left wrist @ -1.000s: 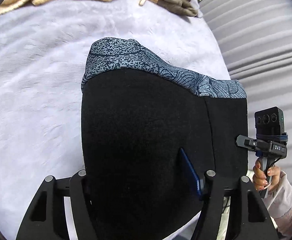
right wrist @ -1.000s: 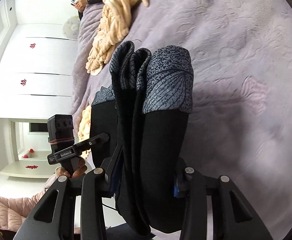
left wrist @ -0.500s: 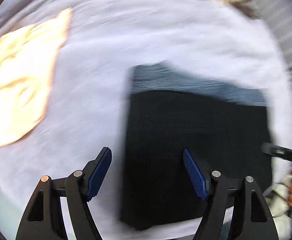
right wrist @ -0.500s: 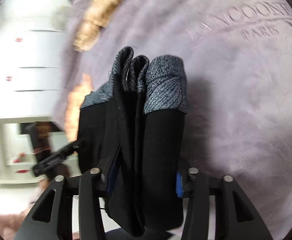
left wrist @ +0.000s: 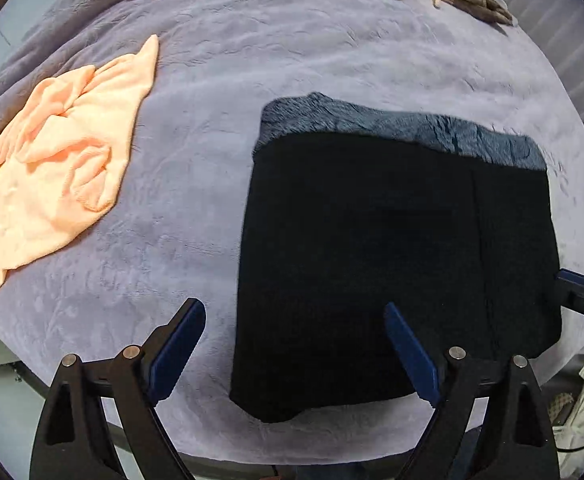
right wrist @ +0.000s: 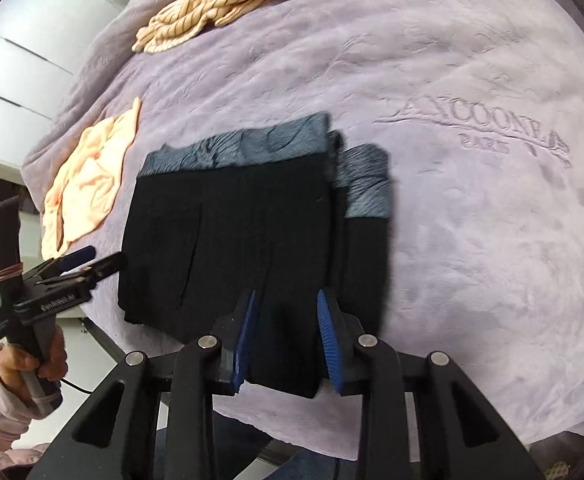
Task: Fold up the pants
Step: 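Release the bundle and square its edges with both tools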
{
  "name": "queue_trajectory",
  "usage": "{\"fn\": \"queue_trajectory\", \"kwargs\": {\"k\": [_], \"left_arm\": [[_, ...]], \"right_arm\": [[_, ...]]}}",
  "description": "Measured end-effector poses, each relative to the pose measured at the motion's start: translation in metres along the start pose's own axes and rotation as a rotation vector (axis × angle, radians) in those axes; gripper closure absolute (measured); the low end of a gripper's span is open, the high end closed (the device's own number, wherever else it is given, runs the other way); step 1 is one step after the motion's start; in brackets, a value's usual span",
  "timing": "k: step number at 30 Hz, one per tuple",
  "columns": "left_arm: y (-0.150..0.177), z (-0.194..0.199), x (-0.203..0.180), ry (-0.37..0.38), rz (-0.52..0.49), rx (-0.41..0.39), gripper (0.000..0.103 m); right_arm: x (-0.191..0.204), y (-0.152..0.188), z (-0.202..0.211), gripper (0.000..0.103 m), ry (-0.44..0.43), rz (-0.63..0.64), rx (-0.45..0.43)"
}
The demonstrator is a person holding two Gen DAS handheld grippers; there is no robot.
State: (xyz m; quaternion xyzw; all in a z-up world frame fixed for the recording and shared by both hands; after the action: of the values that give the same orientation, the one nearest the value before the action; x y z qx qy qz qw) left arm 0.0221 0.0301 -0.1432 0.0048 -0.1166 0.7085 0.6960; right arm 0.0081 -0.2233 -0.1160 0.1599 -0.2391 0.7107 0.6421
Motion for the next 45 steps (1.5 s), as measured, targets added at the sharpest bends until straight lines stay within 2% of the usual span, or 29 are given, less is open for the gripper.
{"fn": "queue_trajectory", "kwargs": {"k": [2, 4, 7, 9, 13, 21, 27, 33, 45], "left_arm": [[0.005, -0.016, -0.010, -0.038, -0.034, 0.036, 0.011], [0.009, -0.023, -0.014, -0.038, -0.019, 0.061, 0.000], [0.011, -0.022, -0.012, -0.024, -0.005, 0.071, 0.000], [0.013, -0.018, -0.008, -0.031, -0.006, 0.073, 0.000], [0.019, -0.005, -0.003, -0.039, -0.006, 0.059, 0.000], [0.034, 0.017, -0.007, -0.047, -0.031, 0.016, 0.000], [0.042, 0.027, -0.011, -0.030, -0.046, 0.007, 0.000], [0.045, 0.037, -0.015, -0.023, -0.076, 0.008, 0.000], [0.042, 0.042, 0.004, -0.013, -0.078, -0.019, 0.000]], "right_arm": [[0.000, 0.011, -0.015, 0.068, 0.050, -0.017, 0.049], [-0.004, 0.018, -0.029, 0.068, 0.108, -0.019, 0.070], [-0.004, 0.021, -0.024, 0.068, 0.104, -0.039, 0.060], [-0.003, 0.023, -0.017, 0.059, 0.110, -0.044, 0.068], [-0.006, 0.031, -0.006, 0.050, 0.100, -0.068, 0.068], [0.012, 0.030, 0.008, 0.024, 0.104, -0.072, 0.008], [0.023, 0.026, 0.012, 0.024, 0.105, -0.068, -0.007], [0.032, 0.028, 0.009, 0.024, 0.164, -0.057, 0.019], [0.046, 0.032, 0.014, 0.024, 0.203, -0.066, 0.011]]}}
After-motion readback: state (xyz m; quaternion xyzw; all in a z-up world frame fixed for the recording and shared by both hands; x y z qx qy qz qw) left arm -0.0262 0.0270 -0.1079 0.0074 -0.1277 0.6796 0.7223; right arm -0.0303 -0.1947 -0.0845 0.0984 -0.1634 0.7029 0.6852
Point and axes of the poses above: each gripper's, at about its wrist camera, not at the fingertips, and z roughly against the way its jaws point, x to its left, y to its underside, the point moved 4 cm from there along -z, roughly the way its jaws point, and after that the axes turned 13 degrees about -y, right-handed, at the moved point
